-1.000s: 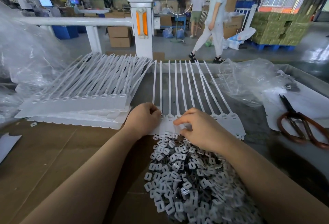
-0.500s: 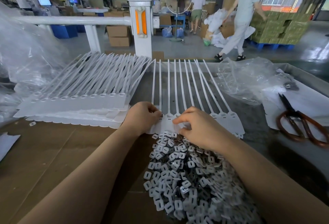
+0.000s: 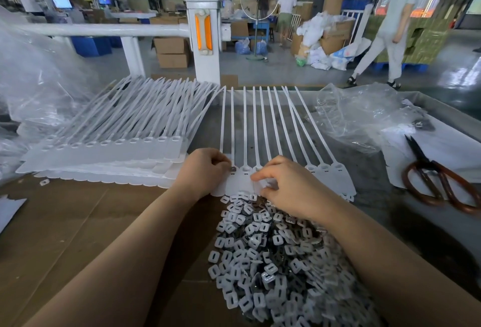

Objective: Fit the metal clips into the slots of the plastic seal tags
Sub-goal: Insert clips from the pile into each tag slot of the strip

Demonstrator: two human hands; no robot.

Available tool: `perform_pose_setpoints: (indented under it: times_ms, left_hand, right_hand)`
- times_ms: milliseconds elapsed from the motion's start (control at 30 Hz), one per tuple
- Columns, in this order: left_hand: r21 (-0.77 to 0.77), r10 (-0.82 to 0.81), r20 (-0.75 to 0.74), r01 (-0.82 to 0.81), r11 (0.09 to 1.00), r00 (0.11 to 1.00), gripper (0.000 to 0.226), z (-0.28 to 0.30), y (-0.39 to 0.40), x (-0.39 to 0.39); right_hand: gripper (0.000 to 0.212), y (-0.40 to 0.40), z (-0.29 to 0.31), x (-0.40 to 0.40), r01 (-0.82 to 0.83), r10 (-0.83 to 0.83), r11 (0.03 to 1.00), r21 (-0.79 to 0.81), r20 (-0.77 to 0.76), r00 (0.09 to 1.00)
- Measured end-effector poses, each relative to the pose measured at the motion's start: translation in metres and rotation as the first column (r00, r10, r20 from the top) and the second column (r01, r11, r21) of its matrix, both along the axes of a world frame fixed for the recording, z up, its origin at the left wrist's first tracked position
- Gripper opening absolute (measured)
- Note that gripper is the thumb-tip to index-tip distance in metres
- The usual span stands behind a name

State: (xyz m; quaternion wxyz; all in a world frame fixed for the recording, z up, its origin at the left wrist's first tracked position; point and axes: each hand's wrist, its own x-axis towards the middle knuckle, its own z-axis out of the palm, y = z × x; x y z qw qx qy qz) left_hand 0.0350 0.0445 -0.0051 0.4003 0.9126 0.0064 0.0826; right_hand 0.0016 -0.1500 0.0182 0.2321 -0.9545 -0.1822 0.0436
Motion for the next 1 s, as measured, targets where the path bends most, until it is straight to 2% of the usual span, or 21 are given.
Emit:
perform_pose_setpoints:
  times_ms: [67,267,400,567,733,1000]
  left_hand:
    - [0.018,-0.032,0.036,0.031,0.999,0.999,0.017,0.000,0.002,-0.002]
    - [0.303,-0.182,0.250,0.102,0.948,0.951,0.016,0.000,0.004,-0.009]
    - [0.424,-0.261,0.261,0.132,0.896,0.929,0.015,0.003,0.006,-0.012]
    - [0.354,-0.203,0.268,0.100,0.930,0.942,0.011,0.005,0.006,-0.015]
    - [0.378,-0.258,0.246,0.152,0.913,0.935,0.011,0.005,0.006,-0.015]
    - [0.353,-0.216,0.248,0.120,0.928,0.944,0.013,0.002,0.006,-0.014]
  right_hand:
    - [0.035,0.000,0.000,0.000,-0.001,0.000,1.000,-0.002,-0.002,1.000]
    - [0.036,-0.001,0.000,0.002,-0.010,0.010,1.000,-0.005,-0.002,1.000]
    - [0.037,-0.002,-0.001,0.002,-0.017,0.017,1.000,-0.019,0.010,1.000]
    - [0.037,-0.002,0.000,0.002,-0.019,0.019,1.000,-0.024,0.007,1.000]
    - [0.038,-0.002,0.000,0.001,-0.016,0.016,1.000,-0.023,0.008,1.000]
    - [0.038,-0.003,-0.002,0.002,-0.019,0.019,1.000,-0.008,0.011,1.000]
